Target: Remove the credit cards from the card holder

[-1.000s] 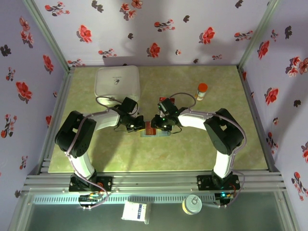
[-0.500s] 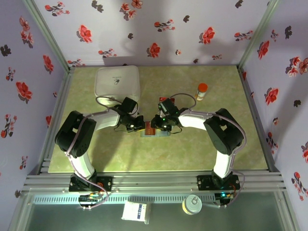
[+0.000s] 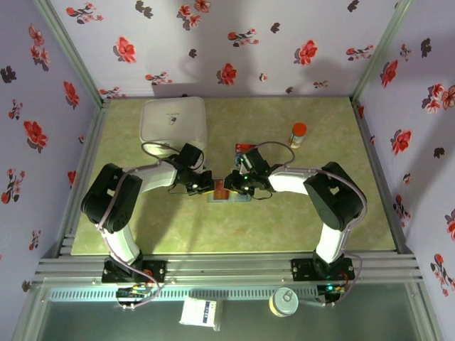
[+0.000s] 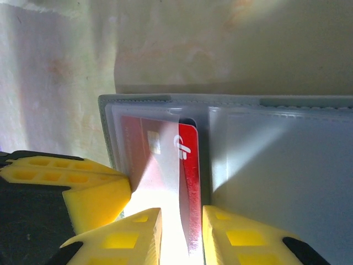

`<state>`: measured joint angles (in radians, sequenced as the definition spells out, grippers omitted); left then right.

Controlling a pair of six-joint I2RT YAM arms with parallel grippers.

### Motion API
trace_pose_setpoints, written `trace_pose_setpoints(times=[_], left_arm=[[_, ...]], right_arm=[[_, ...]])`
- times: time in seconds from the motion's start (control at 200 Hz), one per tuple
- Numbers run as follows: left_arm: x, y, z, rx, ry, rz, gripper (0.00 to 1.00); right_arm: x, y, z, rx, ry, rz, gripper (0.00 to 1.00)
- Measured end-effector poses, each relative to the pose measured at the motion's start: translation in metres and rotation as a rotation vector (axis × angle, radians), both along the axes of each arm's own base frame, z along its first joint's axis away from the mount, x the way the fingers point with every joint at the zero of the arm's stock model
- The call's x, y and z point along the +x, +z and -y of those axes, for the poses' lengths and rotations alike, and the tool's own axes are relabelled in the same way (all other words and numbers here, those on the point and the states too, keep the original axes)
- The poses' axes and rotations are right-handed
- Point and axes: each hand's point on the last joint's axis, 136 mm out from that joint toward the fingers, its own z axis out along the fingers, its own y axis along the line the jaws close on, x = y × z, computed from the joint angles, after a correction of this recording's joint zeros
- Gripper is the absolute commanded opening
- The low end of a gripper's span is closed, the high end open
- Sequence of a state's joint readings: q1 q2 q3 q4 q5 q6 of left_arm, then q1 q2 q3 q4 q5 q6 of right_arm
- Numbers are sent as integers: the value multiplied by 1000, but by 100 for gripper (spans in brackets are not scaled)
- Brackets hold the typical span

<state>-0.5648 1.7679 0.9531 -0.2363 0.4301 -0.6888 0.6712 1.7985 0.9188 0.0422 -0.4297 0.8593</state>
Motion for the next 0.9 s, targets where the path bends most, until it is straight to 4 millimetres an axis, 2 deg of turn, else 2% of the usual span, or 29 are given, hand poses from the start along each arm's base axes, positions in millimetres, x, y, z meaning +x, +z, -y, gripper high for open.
trace_pose_setpoints(times=[0.14,0.285,0.47,0.7,0.9], left_arm=[[0,0,0,0,0,0,0],[0,0,0,0,0,0,0],[0,0,0,0,0,0,0],[0,0,0,0,0,0,0],[0,0,0,0,0,0,0]], right_arm=[[-2,1,2,30,-13,-5,22],[0,12,0,73,-24,20,16],[3,20,-4,119,-25,36,19],[0,9,6,57,-40,5,22],[3,4,5,28,-33,-6,20]])
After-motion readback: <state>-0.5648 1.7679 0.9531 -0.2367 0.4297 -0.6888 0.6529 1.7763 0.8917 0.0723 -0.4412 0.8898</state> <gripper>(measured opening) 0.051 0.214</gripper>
